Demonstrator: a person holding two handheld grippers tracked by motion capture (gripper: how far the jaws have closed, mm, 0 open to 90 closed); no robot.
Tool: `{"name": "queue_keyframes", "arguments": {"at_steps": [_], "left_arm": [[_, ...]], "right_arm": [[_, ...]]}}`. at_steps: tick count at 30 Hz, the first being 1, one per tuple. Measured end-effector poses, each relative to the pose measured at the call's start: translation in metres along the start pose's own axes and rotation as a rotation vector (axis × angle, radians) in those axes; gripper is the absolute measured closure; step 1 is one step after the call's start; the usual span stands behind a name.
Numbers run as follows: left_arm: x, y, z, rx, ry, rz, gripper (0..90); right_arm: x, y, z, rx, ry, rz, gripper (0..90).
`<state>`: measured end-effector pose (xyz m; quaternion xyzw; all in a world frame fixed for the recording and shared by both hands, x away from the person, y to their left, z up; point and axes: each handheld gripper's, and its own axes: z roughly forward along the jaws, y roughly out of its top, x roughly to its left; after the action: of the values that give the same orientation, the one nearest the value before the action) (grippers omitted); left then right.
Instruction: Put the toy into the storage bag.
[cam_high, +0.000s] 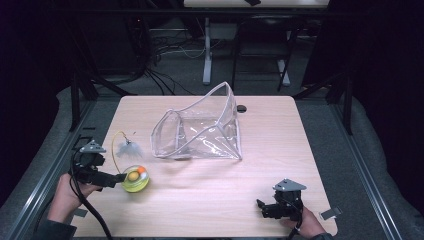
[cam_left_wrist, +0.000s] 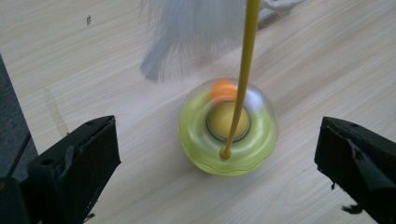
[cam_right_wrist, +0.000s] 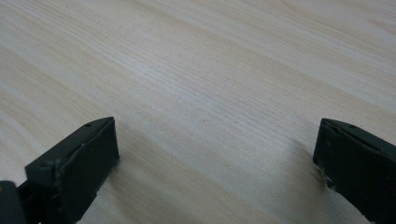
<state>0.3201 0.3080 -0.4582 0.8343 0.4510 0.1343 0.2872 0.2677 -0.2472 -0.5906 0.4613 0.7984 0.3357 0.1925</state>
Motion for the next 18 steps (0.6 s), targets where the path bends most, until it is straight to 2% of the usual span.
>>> {"name": "queue_keyframes", "arguments": {"at_steps": [2,7,9,11,13,17,18], "left_arm": [[0.0,0.003,-0.002,0.005,0.002,0.013,0.0],[0.001,0.012,-0.007,0.006,0.002,0.007,0.1],[0.001,0.017,-0.013,0.019,-0.016,0.017,3.2],[0.0,0.019,-0.015,0.027,-0.011,0.026,4.2],[0.0,0.023,-0.016,0.044,-0.007,0.034,10.9],[0.002,0.032,-0.019,0.068,-0.014,0.057,18.3],[0.003,0.036,-0.022,0.064,-0.014,0.061,24.5]], "right_arm": [[0.0,0.0,0.0,0.0,0.0,0.0,0.0],[0.0,0.0,0.0,0.002,-0.001,0.001,0.0],[0.0,0.0,0.0,0.003,-0.002,0.0,0.0],[0.0,0.0,0.0,0.003,-0.002,0.0,0.0],[0.0,0.0,0.0,0.003,-0.002,0.0,0.0],[0.0,0.0,0.0,0.003,-0.001,0.0,0.0],[0.0,0.0,0.0,0.004,-0.002,0.001,0.0]]}}
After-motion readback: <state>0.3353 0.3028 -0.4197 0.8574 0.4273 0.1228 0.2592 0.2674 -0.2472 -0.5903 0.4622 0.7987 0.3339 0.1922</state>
